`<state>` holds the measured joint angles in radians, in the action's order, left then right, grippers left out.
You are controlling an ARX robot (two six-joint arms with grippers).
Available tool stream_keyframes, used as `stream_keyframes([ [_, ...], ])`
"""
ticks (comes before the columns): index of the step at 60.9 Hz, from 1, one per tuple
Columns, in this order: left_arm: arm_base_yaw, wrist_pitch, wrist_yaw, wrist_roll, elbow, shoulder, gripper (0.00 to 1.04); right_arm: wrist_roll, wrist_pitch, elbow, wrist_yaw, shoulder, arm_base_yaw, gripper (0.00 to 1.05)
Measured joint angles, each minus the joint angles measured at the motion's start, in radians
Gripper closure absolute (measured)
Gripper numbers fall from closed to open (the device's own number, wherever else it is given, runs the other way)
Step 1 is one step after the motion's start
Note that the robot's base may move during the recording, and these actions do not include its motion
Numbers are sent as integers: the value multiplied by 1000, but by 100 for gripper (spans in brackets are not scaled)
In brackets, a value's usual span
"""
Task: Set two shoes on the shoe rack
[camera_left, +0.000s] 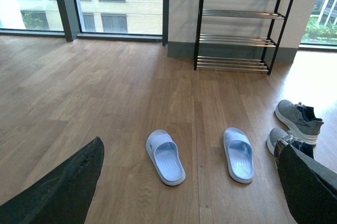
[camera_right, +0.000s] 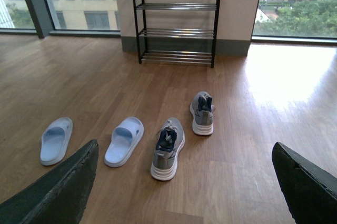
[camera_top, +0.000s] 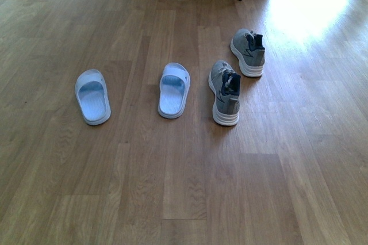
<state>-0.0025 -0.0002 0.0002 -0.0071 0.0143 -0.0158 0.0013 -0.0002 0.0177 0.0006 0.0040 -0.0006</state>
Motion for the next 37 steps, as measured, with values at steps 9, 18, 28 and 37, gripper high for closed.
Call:
stream_keyframes([
  [9,0,0,0,0,0,0,9,0,0,0,0,0,0,9],
  [18,0,0,0,0,0,0,9,0,0,0,0,0,0,9],
  [28,0,0,0,0,0,0,9,0,0,0,0,0,0,9],
  [37,0,0,0,0,0,0,9,0,0,0,0,0,0,9],
])
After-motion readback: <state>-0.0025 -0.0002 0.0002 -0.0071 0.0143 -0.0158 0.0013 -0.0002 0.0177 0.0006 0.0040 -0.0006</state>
